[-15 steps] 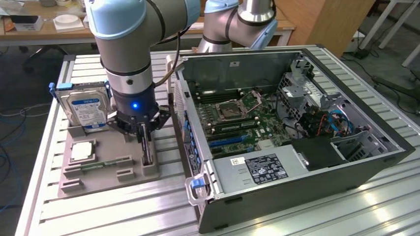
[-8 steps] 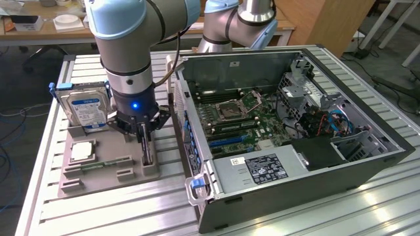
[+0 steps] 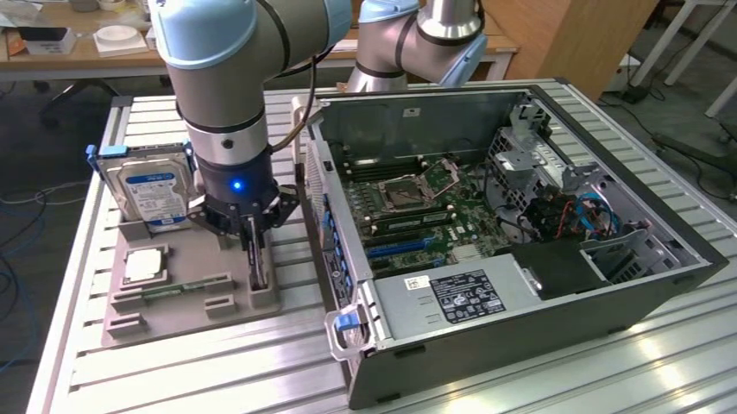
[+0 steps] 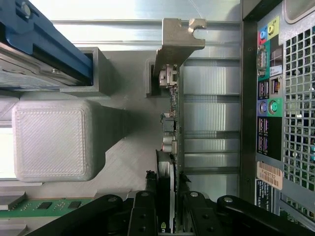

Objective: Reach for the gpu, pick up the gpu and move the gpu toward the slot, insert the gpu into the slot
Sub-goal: 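Pick up the gpu and move the gpu toward the slot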

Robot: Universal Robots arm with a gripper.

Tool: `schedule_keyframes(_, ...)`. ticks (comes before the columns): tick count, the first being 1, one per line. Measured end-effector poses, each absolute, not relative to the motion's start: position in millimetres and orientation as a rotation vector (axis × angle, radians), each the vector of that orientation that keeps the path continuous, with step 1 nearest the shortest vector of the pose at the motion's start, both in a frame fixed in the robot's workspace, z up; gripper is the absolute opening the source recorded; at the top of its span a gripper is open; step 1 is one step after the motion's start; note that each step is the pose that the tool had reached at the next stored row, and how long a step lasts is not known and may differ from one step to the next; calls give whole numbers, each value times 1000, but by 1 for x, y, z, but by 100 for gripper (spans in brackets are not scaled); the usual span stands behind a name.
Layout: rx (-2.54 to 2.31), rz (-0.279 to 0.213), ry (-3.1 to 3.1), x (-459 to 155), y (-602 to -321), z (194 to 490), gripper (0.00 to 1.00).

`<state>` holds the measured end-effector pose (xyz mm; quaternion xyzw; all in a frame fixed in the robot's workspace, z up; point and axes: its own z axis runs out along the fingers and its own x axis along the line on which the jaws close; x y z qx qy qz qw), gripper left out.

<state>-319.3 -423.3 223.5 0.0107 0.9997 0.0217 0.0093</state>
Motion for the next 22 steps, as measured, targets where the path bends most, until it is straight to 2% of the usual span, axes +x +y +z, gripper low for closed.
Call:
schedule_keyframes(11, 33, 68, 3122, -319, -423, 224, 27)
schedule_keyframes(22, 33, 68, 3122, -320, -423, 240, 27)
